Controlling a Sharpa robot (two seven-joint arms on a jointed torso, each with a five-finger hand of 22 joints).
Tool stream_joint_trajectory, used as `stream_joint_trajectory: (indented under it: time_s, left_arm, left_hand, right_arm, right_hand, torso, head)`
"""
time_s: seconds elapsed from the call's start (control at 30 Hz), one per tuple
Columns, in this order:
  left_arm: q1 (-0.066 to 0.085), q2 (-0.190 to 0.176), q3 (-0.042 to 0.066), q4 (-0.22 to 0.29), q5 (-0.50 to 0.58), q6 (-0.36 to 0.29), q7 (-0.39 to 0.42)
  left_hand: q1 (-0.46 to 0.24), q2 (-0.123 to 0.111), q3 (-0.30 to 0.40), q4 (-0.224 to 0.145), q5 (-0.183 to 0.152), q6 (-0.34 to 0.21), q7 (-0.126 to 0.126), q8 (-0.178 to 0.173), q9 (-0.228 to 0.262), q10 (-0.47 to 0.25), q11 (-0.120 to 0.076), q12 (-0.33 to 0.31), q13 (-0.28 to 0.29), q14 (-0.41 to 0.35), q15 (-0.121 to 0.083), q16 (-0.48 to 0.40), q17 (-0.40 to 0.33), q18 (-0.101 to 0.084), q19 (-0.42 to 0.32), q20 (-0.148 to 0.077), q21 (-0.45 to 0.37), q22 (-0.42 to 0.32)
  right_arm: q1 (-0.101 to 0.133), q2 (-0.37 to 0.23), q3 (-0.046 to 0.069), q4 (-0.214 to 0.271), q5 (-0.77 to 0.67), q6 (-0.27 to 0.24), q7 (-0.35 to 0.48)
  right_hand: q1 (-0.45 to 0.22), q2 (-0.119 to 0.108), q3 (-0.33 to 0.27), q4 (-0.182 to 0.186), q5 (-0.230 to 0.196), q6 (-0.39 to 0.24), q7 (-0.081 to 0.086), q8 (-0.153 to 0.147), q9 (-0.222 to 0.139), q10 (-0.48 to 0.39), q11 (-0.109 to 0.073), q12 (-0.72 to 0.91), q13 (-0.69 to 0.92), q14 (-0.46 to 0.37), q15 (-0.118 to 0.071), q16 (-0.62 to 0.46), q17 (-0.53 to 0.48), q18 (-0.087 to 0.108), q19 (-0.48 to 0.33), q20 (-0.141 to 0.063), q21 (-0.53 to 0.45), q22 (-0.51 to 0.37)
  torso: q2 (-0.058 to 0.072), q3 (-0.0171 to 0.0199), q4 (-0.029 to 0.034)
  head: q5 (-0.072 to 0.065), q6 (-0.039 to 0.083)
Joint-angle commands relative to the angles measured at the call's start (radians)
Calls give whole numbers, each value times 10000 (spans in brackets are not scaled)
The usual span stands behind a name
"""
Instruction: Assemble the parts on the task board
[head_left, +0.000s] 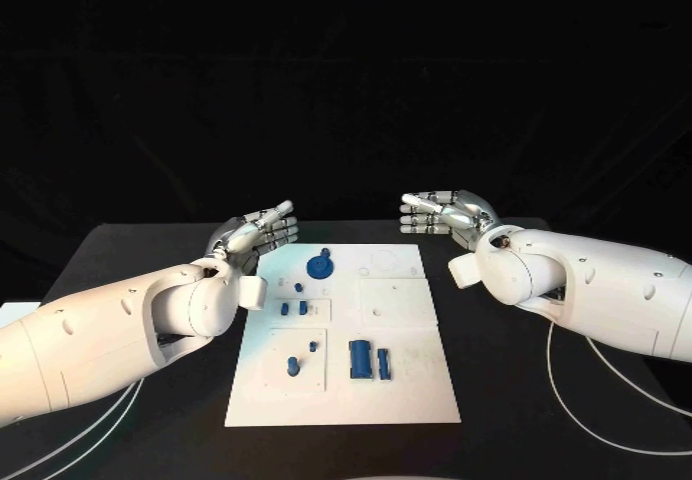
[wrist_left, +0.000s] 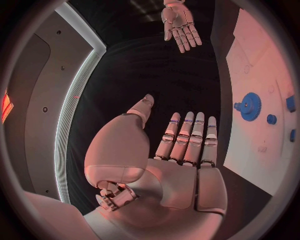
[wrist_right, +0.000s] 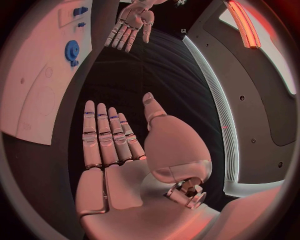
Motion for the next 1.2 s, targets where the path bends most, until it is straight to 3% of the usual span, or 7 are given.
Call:
stream_joint_trajectory:
  time_s: [0.03,0.43,0.5,0.57,0.6,0.67,1.2]
  left_arm:
    - [-96,29,64,157,-192,-523,166]
    - [-796,117,441,998,-1011,-3302,891]
    - [-862,125,477,1078,-1089,-3565,959]
    - [-916,132,506,1142,-1151,-3778,1015]
    - [-929,134,513,1158,-1167,-3831,1029]
    - [-940,135,519,1171,-1179,-3873,1040]
    - [-940,135,519,1171,-1179,-3873,1040]
  left_hand:
    - [-3318,514,-614,-88,-933,-2351,-369,-272,-270,-2377,-507,-260,-260,-2243,-466,-308,-341,-442,-1535,-743,-266,-1045]
    - [-6058,514,-1109,-88,-933,-4295,-1157,-272,-270,-4340,-1579,-260,-260,-4099,-1452,-308,-341,-766,-2801,-1360,-266,-1906]
    - [-6396,514,-1174,-88,-933,-4533,-1157,-272,-270,-4581,-1579,-260,-260,-4328,-1452,-308,-341,-767,-2939,-1450,-266,-2012]
    - [-6770,514,-1916,-88,-933,-4800,-1157,-272,-270,-4850,-1579,-260,-260,-4578,-1452,-308,-341,-766,-3124,-1527,-266,-2129]
    - [-6910,514,-1916,-88,-933,-4897,-1157,-272,-270,-4952,-1579,-260,-260,-4673,-1452,-308,-341,-1472,-3180,-1566,-266,-2172]
    - [-7178,514,-1916,-88,-933,-5089,-1157,-272,-270,-5142,-1579,-260,-260,-4856,-1452,-308,-341,-1472,-3309,-2319,-266,-2260]
    - [-8684,514,-1916,-88,-933,-6159,-1157,-272,-270,-6221,-1579,-260,-260,-5874,-1452,-308,-341,-1472,-4012,-2319,-266,-3252]
  right_arm:
    - [-149,30,50,223,189,-574,315]
    - [-1208,130,461,1581,1250,-3538,1896]
    - [-1323,140,505,1729,1366,-3860,2068]
    - [-1426,150,545,1860,1468,-4147,2220]
    - [-1456,153,557,1899,1498,-4230,2265]
    - [-1491,156,570,1944,1534,-4330,2318]
    - [-1500,157,574,1955,1542,-4354,2331]
  right_hand:
    - [-3486,-305,50,255,-340,-2399,-491,-256,-336,-2701,-399,-263,-338,-2814,-978,-252,-975,-461,-2665,-589,-476,-1030]
    - [-6371,-305,50,255,-1056,-4390,-1532,-256,-1043,-4929,-1241,-263,-338,-5149,-978,-252,-975,-786,-4875,-1077,-476,-1030]
    - [-6734,-305,50,255,-1056,-4639,-1532,-256,-1043,-5219,-1241,-263,-338,-5441,-978,-252,-975,-786,-5152,-1839,-476,-1030]
    - [-7117,-305,50,255,-1056,-4902,-1532,-256,-1043,-5514,-1241,-263,-338,-5750,-978,-252,-975,-1537,-5447,-1839,-476,-1030]
    - [-7263,-305,50,255,-1056,-5003,-1532,-256,-1043,-5629,-1241,-263,-338,-5865,-978,-252,-975,-1537,-5554,-1839,-476,-1030]
    - [-7548,-305,50,255,-1056,-5200,-1532,-256,-1043,-5848,-1241,-263,-338,-6098,-978,-252,-975,-1537,-5766,-1839,-476,-1030]
    - [-9130,-305,50,255,-1056,-6292,-1532,-256,-1043,-7075,-1241,-263,-338,-7374,-978,-252,-975,-1537,-6987,-1839,-476,-1030]
  torso:
    - [-198,74,35]
    - [-925,346,161]
    - [-947,354,165]
    - [-948,355,165]
    - [-948,355,165]
    - [-948,355,165]
    - [-948,355,165]
  head:
    - [67,245]
    - [319,1238]
    - [327,1268]
    - [327,1269]
    - [327,1269]
    - [327,1269]
    - [327,1269]
